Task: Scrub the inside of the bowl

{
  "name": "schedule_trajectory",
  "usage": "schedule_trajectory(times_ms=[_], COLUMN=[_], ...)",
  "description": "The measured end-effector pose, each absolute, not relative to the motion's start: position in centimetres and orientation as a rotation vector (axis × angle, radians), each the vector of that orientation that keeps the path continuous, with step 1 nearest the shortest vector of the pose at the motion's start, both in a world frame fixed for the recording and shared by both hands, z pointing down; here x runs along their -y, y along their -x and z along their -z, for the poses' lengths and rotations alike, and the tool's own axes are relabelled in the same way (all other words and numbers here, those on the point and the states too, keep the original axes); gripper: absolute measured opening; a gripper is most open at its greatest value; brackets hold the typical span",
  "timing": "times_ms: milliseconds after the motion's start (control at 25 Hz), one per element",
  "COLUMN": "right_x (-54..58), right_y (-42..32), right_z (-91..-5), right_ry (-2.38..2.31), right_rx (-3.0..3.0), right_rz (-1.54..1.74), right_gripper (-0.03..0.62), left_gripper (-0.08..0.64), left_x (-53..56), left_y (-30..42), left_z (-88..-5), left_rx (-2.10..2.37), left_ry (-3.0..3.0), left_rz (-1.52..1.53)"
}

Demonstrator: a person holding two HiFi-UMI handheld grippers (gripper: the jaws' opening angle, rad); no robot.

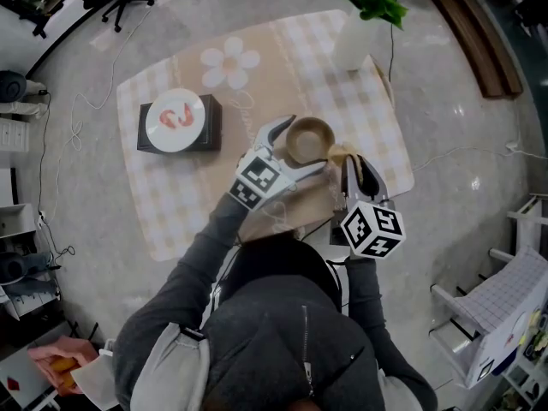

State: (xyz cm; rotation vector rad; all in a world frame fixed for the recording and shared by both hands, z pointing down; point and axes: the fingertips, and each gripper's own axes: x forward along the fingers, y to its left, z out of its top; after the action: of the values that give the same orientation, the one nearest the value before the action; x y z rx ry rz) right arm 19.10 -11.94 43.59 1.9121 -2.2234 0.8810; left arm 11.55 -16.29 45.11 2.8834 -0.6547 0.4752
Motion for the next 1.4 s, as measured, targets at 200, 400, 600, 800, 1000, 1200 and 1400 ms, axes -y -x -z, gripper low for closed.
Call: schedule_trajectory(times_ms=[200,400,600,800,1000,1200,1400], right_x=[12.3,12.7,13.0,13.2,13.3,13.5,13.7], right_y=[-19.1,-19.2,-19.4,-19.5,-19.4,-19.2,-19.1], right_z=[-43.9,-44.2,-44.6,-44.9,-45.2,-45.6,-45.7], right_ry=[-1.906,-1.9,-1.896,-1.888,-1.871,-1.845,-1.833], right_rx=[2.216,2.204,2.194,2.189,2.186,2.187,2.186], right_rz=[-0.891,-0.89,-0.897,-0.905,-0.914,-0.922,-0.926], right_gripper=[0.072,0.072,0.072,0.072,0.072,0.072,0.072], left_gripper=[0.555,0.598,0.598,0.598,0.598,0.598,0.598], left_x=[16.4,16.2,15.8,16.3,16.4,16.6,16.6], left_y=[-12.0,-12.4,-12.8,-12.9,-13.0,-13.2,-13.6], left_z=[-46.4,-47.9,-49.7,-50.6,-51.3,-51.9,-52.7], left_rx=[0.612,0.595,0.556,0.57,0.561,0.552,0.544], left_ry=[-2.905,-2.915,-2.921,-2.922,-2.906,-2.896,-2.889], left_rz=[-0.577,-0.673,-0.743,-0.785,-0.79,-0.799,-0.815])
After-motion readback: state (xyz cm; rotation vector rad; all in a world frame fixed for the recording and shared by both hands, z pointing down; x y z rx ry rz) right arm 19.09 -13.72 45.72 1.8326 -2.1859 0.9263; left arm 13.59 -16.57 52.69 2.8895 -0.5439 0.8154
